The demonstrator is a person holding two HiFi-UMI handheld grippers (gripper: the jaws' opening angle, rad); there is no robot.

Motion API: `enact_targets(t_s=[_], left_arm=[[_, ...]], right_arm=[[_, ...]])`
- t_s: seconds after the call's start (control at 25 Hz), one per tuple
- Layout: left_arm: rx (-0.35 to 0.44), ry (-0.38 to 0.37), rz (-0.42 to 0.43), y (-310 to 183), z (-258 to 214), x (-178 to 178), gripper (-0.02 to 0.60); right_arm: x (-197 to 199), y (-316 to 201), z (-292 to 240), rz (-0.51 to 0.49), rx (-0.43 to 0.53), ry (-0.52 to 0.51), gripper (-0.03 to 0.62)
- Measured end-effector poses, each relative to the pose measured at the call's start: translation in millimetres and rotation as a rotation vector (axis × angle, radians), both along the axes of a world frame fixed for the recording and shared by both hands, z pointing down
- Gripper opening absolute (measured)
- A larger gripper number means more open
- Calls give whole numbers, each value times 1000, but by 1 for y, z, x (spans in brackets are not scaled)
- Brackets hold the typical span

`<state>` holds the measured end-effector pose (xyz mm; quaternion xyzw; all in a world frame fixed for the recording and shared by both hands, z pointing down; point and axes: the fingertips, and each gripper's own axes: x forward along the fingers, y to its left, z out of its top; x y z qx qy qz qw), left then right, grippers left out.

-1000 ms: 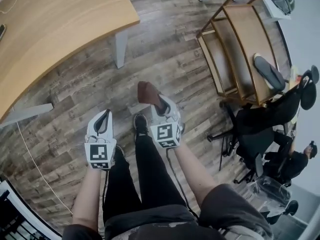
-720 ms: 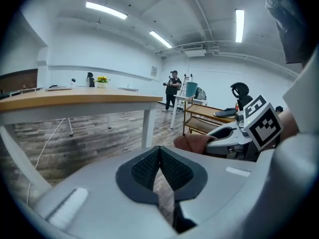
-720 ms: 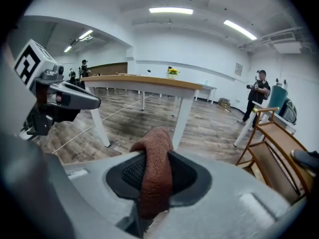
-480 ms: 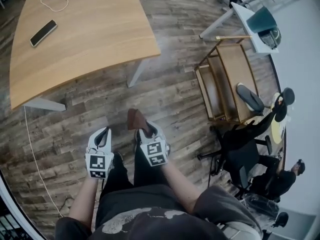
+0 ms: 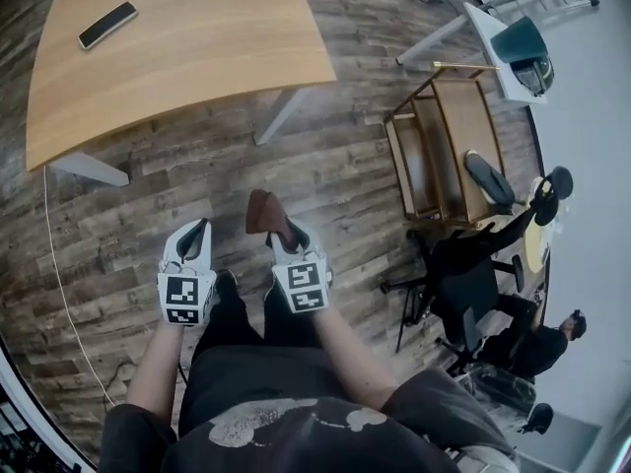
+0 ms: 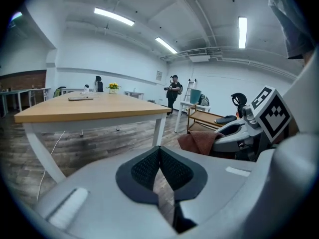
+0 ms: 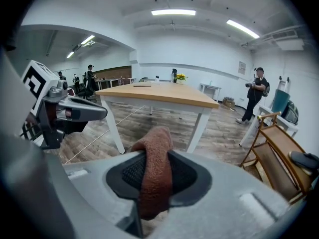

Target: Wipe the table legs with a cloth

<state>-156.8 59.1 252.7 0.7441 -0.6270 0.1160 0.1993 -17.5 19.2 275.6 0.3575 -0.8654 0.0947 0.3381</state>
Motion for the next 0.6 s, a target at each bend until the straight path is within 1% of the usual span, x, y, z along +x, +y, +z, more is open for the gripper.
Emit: enact_targets(t_s=[0.08,0.2,0.36,0.48,0.6], left_arm=[[-4,15,-14,8,-4,0,18],[-16,18,-28,22,0,4,18],[-54,61,-100,39,11,3,18],[-29,65,-139,47,0,13,18],[-5,54,-146,61,-11,34,18]], right_arm=[[7,13,0,9,-23,2,87],[22,35,9,-5,-59,22,87],[40,54,21,-19,-85,40,87],[54,68,20,-34,-76,20,87],[70,86,21,-38,-77,3,87]])
